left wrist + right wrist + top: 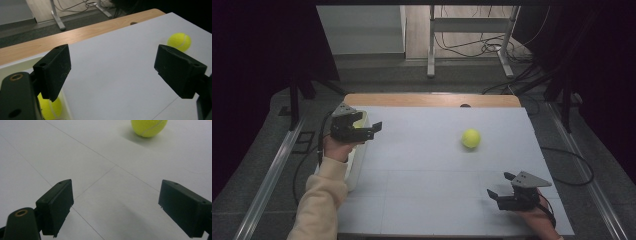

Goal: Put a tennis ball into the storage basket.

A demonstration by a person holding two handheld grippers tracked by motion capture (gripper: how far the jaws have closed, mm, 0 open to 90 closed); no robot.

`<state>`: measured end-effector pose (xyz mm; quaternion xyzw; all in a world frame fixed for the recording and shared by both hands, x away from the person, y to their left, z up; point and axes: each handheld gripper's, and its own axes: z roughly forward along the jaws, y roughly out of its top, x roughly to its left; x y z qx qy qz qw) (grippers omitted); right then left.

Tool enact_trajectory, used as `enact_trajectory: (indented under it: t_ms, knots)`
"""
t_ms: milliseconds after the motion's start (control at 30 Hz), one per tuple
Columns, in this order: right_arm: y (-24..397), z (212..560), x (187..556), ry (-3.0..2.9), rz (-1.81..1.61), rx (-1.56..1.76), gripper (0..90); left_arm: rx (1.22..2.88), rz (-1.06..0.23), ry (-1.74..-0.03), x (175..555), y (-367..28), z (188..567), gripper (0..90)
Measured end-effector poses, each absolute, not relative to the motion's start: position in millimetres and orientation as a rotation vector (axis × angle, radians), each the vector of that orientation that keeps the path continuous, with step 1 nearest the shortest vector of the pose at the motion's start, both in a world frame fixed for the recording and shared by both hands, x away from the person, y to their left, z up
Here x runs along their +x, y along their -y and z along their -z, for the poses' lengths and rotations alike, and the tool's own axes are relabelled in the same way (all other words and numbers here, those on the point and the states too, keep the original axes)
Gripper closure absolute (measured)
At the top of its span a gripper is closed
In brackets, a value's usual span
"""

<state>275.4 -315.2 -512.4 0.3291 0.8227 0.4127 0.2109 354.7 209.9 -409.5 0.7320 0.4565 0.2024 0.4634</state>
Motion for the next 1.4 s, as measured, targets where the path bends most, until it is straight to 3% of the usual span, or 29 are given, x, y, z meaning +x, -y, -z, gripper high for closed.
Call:
enact_trajectory:
  t_ms: [1400]
  knots:
    - [319, 512, 272, -2.275, -1.141, 0.924, 13.1, 1.864, -0.34, -0.893, 351, -141, 421, 15.5]
